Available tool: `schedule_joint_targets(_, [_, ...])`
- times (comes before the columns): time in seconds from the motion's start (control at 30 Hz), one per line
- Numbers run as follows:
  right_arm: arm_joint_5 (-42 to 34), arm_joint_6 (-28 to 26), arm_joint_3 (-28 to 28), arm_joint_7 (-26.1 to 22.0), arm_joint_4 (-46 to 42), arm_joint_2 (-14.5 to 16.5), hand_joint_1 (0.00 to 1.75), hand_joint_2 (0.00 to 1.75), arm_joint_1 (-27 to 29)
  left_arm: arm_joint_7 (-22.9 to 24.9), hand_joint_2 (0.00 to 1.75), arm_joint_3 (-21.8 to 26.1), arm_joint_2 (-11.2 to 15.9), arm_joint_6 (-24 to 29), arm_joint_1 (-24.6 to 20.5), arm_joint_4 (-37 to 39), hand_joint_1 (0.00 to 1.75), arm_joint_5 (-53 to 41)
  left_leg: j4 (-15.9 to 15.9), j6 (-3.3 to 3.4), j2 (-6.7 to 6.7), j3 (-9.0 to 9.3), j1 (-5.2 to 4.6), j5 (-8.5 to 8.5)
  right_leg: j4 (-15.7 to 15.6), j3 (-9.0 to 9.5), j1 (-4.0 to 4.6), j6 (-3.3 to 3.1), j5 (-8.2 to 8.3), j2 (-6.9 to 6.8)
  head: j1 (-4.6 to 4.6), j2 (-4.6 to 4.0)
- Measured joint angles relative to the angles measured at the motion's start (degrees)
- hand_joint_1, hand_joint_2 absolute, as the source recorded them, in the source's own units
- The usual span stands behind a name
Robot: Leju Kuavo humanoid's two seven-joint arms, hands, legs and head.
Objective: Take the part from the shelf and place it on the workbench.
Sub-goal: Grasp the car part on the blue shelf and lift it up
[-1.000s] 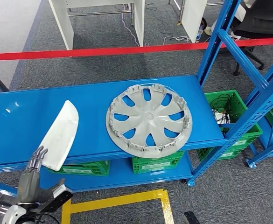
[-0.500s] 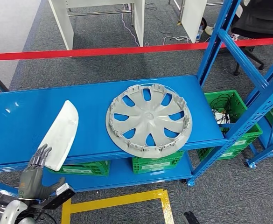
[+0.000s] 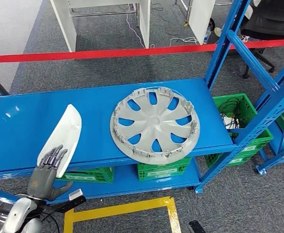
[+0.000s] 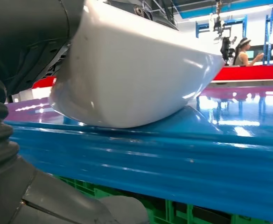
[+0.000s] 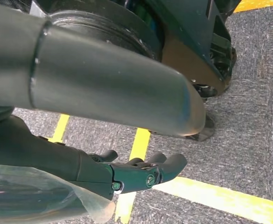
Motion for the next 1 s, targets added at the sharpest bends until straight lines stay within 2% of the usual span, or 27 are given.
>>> schedule_joint_targets(0.43, [0.0, 0.0, 0.1, 0.0, 0.0, 0.0, 0.0, 0.0, 0.0, 0.0, 1.75, -1.3, 0.1, 0.0, -0.7, 1.2, 0.0, -0.1, 0.0, 0.0, 0.0, -0.01, 0.0, 0.0, 0.0, -0.01, 0.0, 0.0, 0.0, 0.0, -0.01, 0.0])
schedule_joint_targets(0.47, [0.0, 0.0, 0.1, 0.0, 0.0, 0.0, 0.0, 0.0, 0.0, 0.0, 1.75, -1.3, 0.1, 0.0, -0.7, 1.2, 0.09, -0.1, 0.0, 0.0, 0.0, -0.01, 0.0, 0.0, 0.0, -0.01, 0.0, 0.0, 0.0, 0.0, 0.0, 0.0])
schedule_joint_targets(0.57, [0.1, 0.0, 0.1, 0.2, 0.0, 0.0, 0.0, 0.0, 0.0, 0.0, 1.75, -1.5, 0.2, 0.0, -0.8, 1.4, 1.4, -0.6, 0.0, 0.0, 0.0, -0.01, 0.0, 0.0, 0.0, -0.01, 0.0, 0.0, 0.0, 0.0, 0.01, 0.0])
schedule_joint_targets(0.6, [0.2, 0.0, 0.1, 0.2, 0.0, 0.0, 0.0, 0.0, 0.0, 0.1, 1.75, -1.6, 0.2, 0.0, -0.9, 1.5, 1.74, -0.9, 0.0, 0.0, 0.0, -0.01, 0.0, 0.0, 0.0, -0.01, 0.0, 0.0, 0.0, -0.01, 0.01, 0.0])
schedule_joint_targets(0.87, [0.1, 0.0, 0.4, 0.3, 0.0, 0.0, 0.0, 0.0, 0.0, 0.2, 1.75, -2.3, 0.1, 1.3, -1.4, 1.8, 1.75, -0.3, 0.0, 0.0, 0.0, -0.02, 0.0, 0.0, 0.0, 0.0, 0.0, 0.0, 0.0, 0.0, 0.0, 0.0])
schedule_joint_targets(1.0, [-0.2, -0.2, 0.5, 0.0, 0.0, 0.0, 0.0, 0.0, 0.1, -1.3, 1.75, -2.0, -0.2, 6.2, -0.6, 0.6, 1.75, 1.9, 0.0, 0.0, 0.01, -0.02, 0.0, 0.0, 0.0, 0.0, 0.0, 0.0, 0.0, 0.02, -0.01, 0.0])
